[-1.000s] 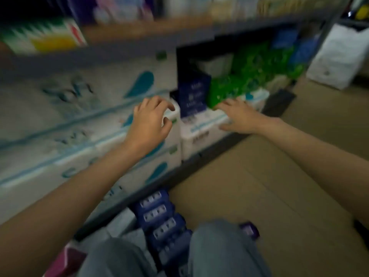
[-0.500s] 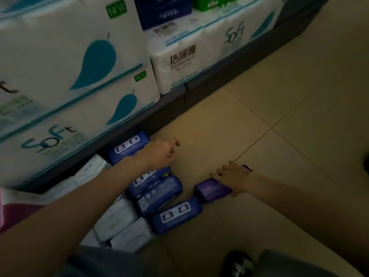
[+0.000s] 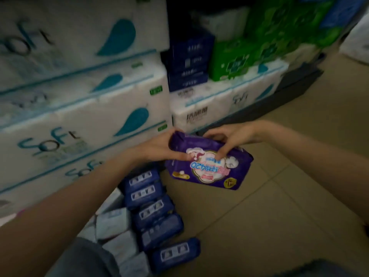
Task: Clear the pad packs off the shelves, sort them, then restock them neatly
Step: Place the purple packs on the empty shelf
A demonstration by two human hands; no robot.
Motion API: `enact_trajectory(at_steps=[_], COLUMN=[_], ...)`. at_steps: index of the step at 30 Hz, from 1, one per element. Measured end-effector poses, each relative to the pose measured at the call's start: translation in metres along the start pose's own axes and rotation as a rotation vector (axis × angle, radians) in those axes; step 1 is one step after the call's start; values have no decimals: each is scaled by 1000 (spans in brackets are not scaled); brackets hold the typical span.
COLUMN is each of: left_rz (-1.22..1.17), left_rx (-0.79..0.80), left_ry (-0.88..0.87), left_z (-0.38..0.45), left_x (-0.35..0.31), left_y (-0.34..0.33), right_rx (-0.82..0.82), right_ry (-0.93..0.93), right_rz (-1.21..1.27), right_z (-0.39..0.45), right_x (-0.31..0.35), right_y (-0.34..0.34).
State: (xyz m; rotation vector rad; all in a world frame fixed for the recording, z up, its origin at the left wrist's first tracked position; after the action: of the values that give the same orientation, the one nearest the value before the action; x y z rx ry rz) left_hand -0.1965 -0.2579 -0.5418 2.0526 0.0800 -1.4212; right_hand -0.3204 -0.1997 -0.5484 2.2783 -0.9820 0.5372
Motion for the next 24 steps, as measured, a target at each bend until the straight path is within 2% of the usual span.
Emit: enact_trajectory(at_steps=[2, 6, 8, 10, 12, 16, 20, 24], left_rz=[-27, 14, -15, -37, -32, -46, -3, 407], left_rx=[-135, -369, -448, -526, -573, -613, -685, -892], left_ry=[-52, -176, -223, -267, -318, -424, -518, -576], left_z=[0, -7, -13, -22, -33, -58, -86, -118], left_x=[-41, -119, -150, -175, -197, -224, -247, -270], left_y=[40, 117, 148, 177, 199, 226, 261, 303], right_rx=[-145, -745, -891, -1041, -1217, -1421, -1536, -1569], right_ry=[81, 396, 501, 501, 487, 594, 705, 782], right_rz=[-1, -112, -286, -595, -793, -834, -789, -786], right_z=[-35, -124, -155, -167, -174, -194, -219, -229], right_x=[34, 106, 137, 159, 173, 206, 250, 302], right_y=[36, 106, 107, 100, 99, 108, 118, 139])
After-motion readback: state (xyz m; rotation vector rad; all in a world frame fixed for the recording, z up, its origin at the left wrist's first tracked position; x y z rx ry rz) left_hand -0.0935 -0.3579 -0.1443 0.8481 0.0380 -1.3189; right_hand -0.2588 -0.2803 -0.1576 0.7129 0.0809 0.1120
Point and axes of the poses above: each hand's wrist, its own z-axis towards the middle knuckle, its own y-axis out of the back of the hand, x = y × z, the point moved 10 cm from there along z, towards the middle knuckle, and after that the axes turned 8 degrees about -y, right-handed, at the moved point
